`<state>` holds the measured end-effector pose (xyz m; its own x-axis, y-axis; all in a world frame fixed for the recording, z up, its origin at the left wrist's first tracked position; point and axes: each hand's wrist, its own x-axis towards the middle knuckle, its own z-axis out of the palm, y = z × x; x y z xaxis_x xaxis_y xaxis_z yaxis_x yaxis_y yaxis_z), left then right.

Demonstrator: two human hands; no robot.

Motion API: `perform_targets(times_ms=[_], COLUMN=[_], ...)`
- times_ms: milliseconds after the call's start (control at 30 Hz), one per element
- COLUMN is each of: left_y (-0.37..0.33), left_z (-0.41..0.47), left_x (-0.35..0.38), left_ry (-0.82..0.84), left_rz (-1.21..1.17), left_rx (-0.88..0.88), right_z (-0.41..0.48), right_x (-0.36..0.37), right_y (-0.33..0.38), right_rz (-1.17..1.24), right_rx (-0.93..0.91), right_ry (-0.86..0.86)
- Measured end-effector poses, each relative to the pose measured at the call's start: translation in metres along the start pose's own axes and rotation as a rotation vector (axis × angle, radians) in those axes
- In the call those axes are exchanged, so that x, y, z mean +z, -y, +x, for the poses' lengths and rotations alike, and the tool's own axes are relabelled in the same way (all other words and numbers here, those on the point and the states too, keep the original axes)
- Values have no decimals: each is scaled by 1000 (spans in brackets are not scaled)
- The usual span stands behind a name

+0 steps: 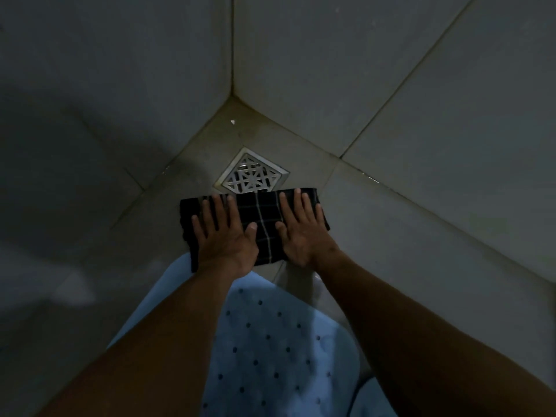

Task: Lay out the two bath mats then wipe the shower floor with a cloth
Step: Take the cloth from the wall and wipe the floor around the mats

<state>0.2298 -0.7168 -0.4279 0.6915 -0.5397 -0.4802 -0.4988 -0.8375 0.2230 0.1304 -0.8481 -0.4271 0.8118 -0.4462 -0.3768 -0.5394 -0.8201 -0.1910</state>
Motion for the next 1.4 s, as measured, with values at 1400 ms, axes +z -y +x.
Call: perform_targets(times_ms=[1400], left_y=[-109], left_z=[-27], left_x=[52], left_ry=[-171], left_rz=[-171], left_rx=[-371], right_z=[25], right_x=[-37], right_y=[-103], right_rz=[-403], right_rx=[-481], right_ry=[33])
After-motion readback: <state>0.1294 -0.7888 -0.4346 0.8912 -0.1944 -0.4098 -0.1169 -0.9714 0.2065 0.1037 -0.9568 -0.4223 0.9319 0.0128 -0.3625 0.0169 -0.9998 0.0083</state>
